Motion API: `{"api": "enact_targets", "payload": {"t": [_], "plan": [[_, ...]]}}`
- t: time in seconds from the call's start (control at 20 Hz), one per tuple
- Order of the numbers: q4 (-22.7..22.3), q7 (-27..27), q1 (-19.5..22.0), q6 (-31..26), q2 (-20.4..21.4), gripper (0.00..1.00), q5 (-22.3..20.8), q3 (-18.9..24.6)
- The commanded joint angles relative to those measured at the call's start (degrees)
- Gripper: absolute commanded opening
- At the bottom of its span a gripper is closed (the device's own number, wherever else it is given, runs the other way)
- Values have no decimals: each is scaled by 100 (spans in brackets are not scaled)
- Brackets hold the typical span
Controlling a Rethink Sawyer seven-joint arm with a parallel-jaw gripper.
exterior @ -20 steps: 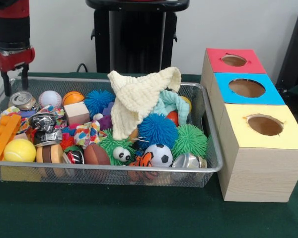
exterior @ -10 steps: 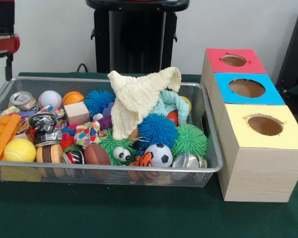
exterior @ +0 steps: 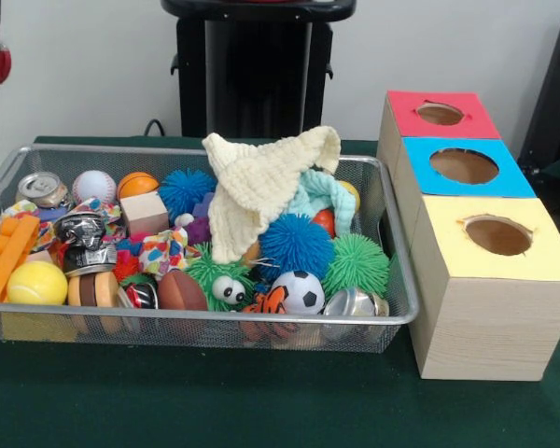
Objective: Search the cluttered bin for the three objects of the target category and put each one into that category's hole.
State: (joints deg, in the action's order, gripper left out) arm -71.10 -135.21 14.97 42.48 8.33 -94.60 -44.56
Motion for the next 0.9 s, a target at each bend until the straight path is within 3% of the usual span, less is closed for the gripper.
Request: {"api": "enact_targets", "payload": {"t": [0.05,0.65,0.8,0.9], "plan": [[-139,-50,-62,-106,83,100,714,1192],[-528,-2019,-1124,-333,151,100,566,436],[-520,-2371,-1351,-343,168,100,524,249],[-560,-2205,-1385,-413,260,100,662,255]]}}
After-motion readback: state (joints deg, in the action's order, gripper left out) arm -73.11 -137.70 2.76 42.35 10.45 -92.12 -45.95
